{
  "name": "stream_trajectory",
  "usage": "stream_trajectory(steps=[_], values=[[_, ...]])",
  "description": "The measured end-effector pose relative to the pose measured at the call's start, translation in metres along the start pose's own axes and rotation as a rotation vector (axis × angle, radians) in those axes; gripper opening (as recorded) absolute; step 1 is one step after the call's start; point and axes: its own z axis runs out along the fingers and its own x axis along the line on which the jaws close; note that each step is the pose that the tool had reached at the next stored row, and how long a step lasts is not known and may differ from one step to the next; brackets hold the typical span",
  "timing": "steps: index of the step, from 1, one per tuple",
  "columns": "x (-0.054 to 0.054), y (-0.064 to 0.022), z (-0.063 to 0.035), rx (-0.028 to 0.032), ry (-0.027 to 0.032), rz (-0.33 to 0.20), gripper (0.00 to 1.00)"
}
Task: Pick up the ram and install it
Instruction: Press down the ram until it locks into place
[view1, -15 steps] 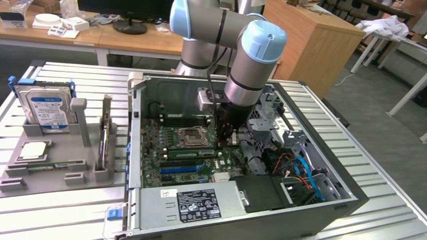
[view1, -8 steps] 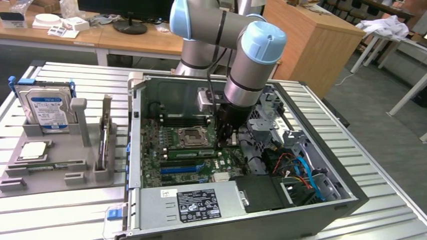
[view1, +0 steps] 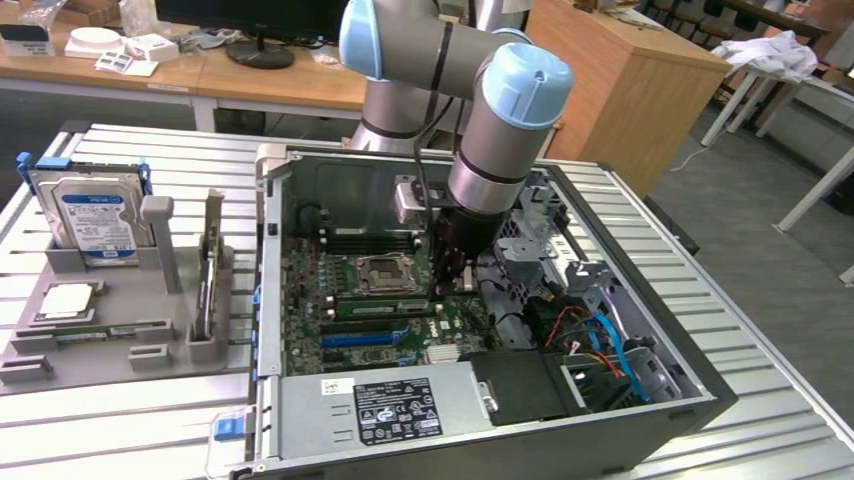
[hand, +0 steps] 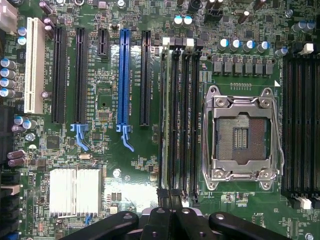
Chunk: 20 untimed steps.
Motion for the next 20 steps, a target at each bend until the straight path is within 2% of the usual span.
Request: stream_trajectory(steps=[16,20], values=[[0.0001,0.0,0.0016,0.0,0.0,0.0,0.11],[-0.0002,0.0002,-0.0049,0.0,0.0,0.0,0.11]])
